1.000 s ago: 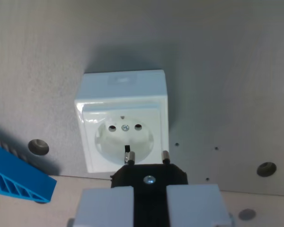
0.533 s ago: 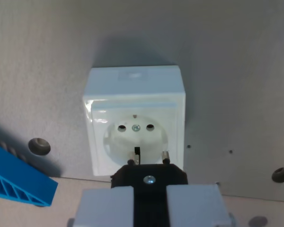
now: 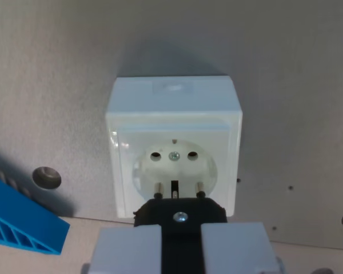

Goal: Move above the white socket

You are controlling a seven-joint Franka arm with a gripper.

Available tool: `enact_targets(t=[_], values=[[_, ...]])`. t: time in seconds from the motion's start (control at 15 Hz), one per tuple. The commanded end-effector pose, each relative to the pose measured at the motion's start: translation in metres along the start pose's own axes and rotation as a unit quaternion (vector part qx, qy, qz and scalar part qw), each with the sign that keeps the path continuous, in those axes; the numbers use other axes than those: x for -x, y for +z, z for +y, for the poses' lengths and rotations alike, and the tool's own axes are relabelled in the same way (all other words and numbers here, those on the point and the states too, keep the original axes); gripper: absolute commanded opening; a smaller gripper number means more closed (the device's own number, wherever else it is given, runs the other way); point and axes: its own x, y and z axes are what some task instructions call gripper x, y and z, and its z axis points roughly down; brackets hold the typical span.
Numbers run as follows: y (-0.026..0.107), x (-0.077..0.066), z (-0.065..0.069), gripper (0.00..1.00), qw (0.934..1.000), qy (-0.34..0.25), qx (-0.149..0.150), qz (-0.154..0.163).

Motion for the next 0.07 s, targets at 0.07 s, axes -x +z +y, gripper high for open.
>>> enact_targets(t=[0.07], values=[[0.0075,0.0057,-0.0032,0.00,0.9983,-0.016,0.007,0.056]])
